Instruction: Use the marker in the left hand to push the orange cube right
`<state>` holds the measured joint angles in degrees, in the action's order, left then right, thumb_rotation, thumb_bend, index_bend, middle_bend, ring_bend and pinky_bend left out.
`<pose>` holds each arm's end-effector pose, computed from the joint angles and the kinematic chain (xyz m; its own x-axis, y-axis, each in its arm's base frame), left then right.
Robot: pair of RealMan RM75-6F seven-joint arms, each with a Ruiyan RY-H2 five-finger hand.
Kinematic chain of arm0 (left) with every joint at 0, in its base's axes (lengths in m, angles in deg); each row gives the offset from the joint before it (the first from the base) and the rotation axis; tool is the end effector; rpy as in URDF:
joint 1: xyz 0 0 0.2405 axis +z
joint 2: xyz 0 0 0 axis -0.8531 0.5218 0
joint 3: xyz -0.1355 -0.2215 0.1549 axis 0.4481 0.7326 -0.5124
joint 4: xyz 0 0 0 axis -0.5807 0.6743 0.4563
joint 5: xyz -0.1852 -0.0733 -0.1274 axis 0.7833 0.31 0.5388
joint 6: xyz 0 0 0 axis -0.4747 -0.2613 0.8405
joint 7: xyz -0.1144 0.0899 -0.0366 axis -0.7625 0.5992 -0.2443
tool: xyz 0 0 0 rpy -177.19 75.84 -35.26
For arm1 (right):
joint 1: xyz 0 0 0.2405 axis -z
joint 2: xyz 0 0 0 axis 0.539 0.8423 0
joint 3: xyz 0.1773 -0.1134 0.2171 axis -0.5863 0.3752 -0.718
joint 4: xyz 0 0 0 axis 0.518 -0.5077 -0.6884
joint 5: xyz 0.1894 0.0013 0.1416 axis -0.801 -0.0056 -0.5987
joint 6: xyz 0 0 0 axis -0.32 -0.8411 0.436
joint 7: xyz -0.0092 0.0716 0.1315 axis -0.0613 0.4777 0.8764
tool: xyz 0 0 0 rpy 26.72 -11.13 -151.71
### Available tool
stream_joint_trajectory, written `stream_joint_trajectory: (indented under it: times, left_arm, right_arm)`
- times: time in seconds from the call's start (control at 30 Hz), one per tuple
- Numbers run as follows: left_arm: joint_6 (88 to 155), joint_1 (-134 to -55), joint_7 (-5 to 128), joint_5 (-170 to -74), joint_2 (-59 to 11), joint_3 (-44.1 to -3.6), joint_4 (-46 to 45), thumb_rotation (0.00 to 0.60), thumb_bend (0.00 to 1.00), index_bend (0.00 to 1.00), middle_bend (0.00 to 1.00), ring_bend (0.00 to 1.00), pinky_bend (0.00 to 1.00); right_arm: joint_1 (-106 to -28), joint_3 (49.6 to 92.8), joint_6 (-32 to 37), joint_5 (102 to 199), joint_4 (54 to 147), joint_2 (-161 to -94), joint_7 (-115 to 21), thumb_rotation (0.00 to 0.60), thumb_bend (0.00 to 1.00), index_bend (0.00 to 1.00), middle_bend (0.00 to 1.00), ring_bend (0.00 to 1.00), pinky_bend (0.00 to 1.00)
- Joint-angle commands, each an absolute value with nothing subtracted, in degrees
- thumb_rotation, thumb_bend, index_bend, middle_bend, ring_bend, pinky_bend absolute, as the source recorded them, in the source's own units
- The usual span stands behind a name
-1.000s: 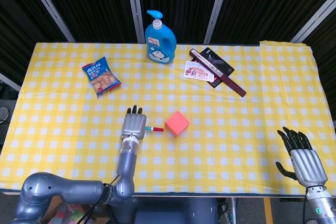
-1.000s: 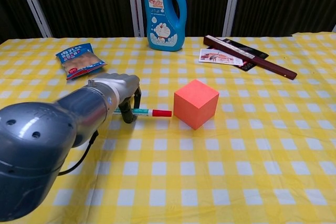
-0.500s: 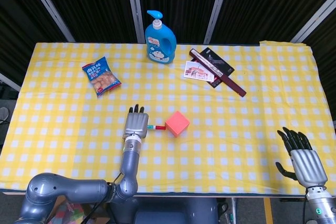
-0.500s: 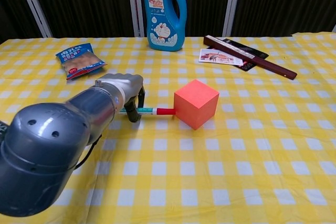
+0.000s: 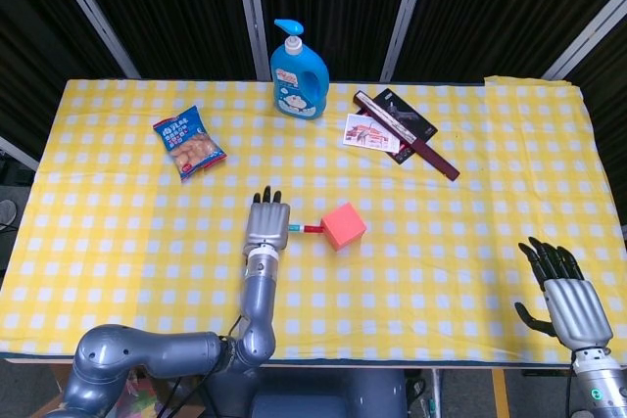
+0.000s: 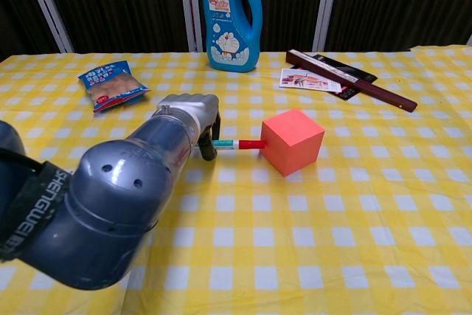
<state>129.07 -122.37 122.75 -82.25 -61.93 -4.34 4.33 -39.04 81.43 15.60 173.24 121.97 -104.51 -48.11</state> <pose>-0.0334 0.3959 -0.1748 0.5147 0.3437 0.7855 0.8449 -0.0477 -0.5327 -0.3638 -0.1877 0.1474 0.3899 -0.1799 0.9031 -0.9195 -0.0217 0.3926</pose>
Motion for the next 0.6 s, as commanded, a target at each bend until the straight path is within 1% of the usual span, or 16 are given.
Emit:
stream_joint_trajectory:
  times: [0.03, 0.27, 0.6]
  left_arm:
    - [127.75, -124.97, 123.75, -81.88, -64.04, -2.38, 8.51, 0.600, 0.53, 0.58, 0.13, 0.03, 0.13]
    - [125.32, -127.82, 124.62, -81.44, -66.90, -0.66, 14.09, 0.600, 0.53, 0.57, 0.13, 0.03, 0.14]
    - [123.45, -131.67, 123.68, -82.46, -69.96, 2.36, 18.62, 0.600, 0.53, 0.58, 0.13, 0.03, 0.14]
  right_arm:
    - [-39.05, 81.42, 15.55, 173.22, 122.03, -104.44, -48.01, 0.600, 0.38, 0.00, 0.00, 0.00, 0.00]
    - [-39.02, 81.36, 15.45, 172.96, 122.16, -104.33, -47.84, 0.600, 0.38, 0.00, 0.00, 0.00, 0.00]
    - [-38.91, 81.34, 15.42, 172.73, 122.11, -104.07, -47.55, 0.600, 0.38, 0.00, 0.00, 0.00, 0.00]
